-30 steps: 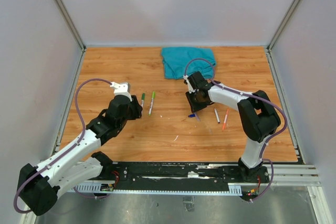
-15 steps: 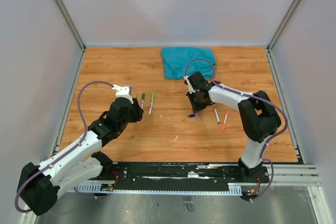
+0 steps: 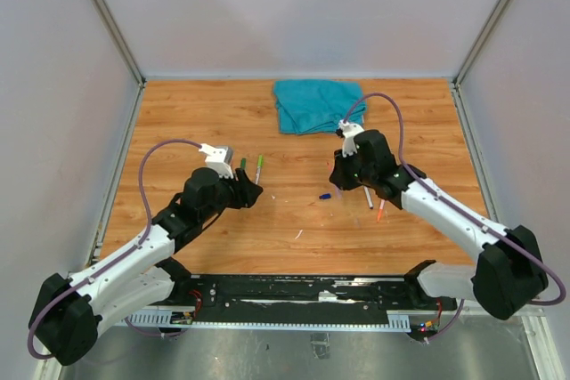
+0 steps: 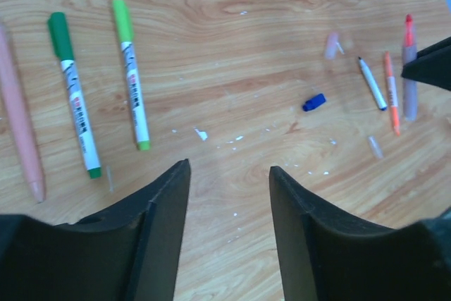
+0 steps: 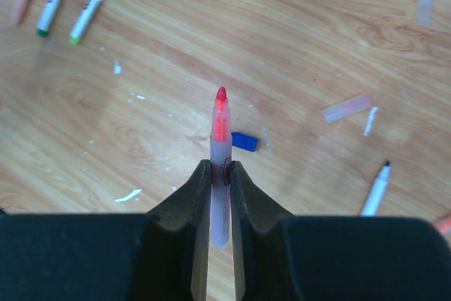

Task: Insert the pens into the pen caps
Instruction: Pick up the pen from the center of the board.

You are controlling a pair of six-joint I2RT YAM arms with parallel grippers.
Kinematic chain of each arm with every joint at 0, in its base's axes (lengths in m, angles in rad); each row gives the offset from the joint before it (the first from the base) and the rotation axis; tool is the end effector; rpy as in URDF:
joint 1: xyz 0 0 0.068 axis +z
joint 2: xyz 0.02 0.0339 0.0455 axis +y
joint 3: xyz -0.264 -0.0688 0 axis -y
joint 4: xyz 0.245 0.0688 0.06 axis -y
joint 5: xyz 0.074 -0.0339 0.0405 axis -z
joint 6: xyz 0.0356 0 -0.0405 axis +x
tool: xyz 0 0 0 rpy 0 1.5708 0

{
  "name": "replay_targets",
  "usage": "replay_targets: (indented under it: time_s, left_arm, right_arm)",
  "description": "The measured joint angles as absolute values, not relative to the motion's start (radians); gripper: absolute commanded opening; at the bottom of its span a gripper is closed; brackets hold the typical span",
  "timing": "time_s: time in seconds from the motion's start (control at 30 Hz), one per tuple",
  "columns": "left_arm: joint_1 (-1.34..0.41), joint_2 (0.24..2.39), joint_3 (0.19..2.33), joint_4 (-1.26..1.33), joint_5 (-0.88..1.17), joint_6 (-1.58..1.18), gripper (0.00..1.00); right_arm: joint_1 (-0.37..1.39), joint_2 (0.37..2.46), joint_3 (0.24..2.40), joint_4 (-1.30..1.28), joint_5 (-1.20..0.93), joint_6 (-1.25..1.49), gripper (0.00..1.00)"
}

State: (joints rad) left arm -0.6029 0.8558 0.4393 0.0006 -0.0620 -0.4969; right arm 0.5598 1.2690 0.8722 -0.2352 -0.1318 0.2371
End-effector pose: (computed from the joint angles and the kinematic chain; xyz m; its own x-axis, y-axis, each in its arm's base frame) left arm 0.1622 -0.1090 0.2243 -0.5401 -0.2058 -0.8161 0.2978 0.8601 -0.4141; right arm 0.2338 0.1520 0.2617 -0.6313 -0.1208 -0.7660 -0.4814 0.8355 0.2650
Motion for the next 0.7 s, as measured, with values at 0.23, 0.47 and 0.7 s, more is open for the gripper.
replay_targets:
  time_s: [0.23,0.47,0.7]
  left_arm:
    - [-0.678,0.843,0.439,0.073,-0.023,-0.500,0.59]
    - [-0.845,0.776,0.402,0.241,-0.068,-0.565,0.59]
    - [-0.914,0.836,0.383,0.389,-0.075,-0.610,0.58]
  right_arm:
    - [0.560,1.141,0.737,-0.086,-0.242,0.367,0.05]
    - [0.562,1.057,0.623,0.195,-0.353,0.585,0.01]
    - [0.631,1.053,0.506,0.458,-0.359,0.775,0.01]
